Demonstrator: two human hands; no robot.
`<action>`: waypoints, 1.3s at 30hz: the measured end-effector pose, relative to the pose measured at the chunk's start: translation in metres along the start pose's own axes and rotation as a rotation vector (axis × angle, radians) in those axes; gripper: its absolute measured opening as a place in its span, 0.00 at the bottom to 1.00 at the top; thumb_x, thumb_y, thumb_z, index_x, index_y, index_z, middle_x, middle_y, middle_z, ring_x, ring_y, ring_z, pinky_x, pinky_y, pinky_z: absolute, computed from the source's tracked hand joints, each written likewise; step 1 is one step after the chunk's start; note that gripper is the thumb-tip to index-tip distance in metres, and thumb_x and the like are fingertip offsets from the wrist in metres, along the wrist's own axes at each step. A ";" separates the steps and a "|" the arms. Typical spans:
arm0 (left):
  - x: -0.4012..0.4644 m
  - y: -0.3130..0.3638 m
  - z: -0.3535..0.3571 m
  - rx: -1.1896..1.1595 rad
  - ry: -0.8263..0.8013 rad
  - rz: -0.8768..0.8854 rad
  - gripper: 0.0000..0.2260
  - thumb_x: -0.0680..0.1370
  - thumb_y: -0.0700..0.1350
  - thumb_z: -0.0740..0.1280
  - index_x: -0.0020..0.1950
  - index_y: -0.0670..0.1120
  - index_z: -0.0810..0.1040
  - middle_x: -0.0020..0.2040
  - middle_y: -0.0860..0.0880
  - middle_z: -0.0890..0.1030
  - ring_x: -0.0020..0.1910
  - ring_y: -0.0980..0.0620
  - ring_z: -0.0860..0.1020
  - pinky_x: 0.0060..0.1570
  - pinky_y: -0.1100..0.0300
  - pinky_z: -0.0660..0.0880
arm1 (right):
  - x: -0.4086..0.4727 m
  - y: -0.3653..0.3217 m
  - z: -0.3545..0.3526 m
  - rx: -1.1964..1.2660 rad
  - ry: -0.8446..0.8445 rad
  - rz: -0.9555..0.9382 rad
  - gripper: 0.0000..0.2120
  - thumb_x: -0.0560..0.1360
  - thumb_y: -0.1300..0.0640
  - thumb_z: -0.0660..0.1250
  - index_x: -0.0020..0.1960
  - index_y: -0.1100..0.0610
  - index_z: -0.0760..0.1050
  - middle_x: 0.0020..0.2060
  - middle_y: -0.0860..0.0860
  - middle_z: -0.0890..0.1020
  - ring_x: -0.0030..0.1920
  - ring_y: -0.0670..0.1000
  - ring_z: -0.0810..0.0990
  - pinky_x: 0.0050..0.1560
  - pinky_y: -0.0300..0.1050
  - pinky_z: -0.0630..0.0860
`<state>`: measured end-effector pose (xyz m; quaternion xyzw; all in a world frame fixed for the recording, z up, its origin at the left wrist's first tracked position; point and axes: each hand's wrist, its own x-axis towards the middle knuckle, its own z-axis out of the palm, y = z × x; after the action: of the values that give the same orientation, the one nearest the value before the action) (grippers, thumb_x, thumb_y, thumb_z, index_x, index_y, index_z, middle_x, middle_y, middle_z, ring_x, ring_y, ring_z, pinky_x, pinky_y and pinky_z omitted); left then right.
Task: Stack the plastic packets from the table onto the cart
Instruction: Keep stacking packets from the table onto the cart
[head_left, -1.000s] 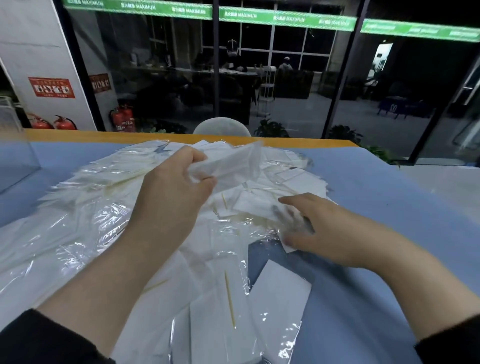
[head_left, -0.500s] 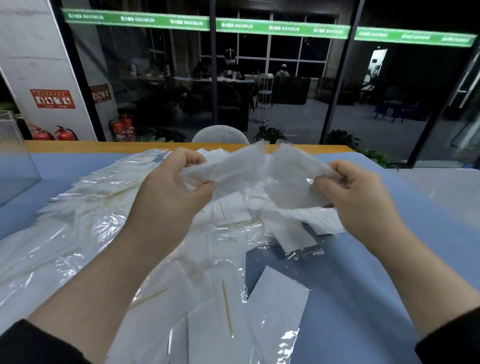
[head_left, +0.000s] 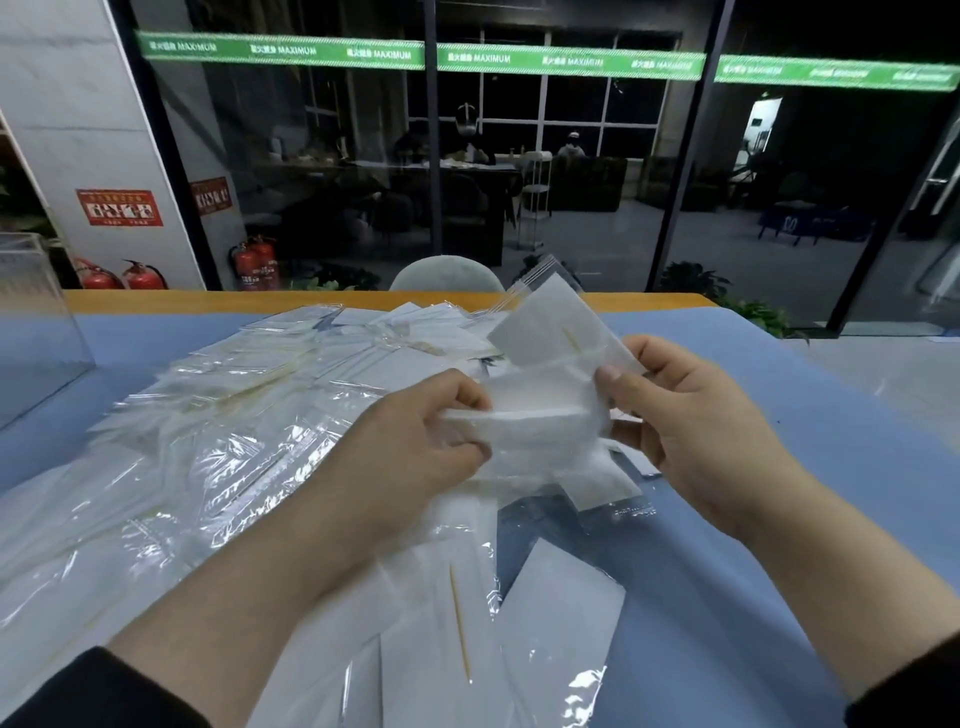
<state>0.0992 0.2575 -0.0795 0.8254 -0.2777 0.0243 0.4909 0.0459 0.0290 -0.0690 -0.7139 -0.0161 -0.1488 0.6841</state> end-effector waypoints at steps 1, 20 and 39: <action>0.000 0.001 0.000 -0.016 0.023 -0.002 0.12 0.75 0.41 0.74 0.45 0.58 0.76 0.32 0.61 0.76 0.29 0.60 0.70 0.29 0.69 0.66 | 0.000 0.001 0.001 -0.010 -0.004 0.011 0.07 0.82 0.59 0.64 0.50 0.58 0.80 0.45 0.52 0.85 0.45 0.51 0.83 0.50 0.47 0.81; 0.001 -0.003 0.001 -0.006 0.005 -0.091 0.24 0.74 0.47 0.76 0.63 0.66 0.71 0.58 0.59 0.73 0.46 0.66 0.76 0.38 0.73 0.70 | -0.010 0.008 0.008 -0.549 -0.310 0.070 0.12 0.77 0.45 0.70 0.57 0.34 0.71 0.50 0.44 0.81 0.43 0.53 0.83 0.41 0.50 0.83; -0.001 -0.002 -0.004 0.040 0.218 -0.050 0.04 0.77 0.45 0.72 0.48 0.54 0.80 0.35 0.53 0.79 0.32 0.52 0.75 0.31 0.60 0.72 | 0.000 -0.009 -0.037 -0.878 -0.239 -0.016 0.30 0.68 0.35 0.71 0.68 0.31 0.66 0.60 0.29 0.73 0.63 0.31 0.70 0.66 0.41 0.70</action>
<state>0.1006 0.2617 -0.0792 0.8342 -0.2014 0.1073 0.5021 0.0364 -0.0065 -0.0600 -0.9484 -0.0359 -0.0636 0.3086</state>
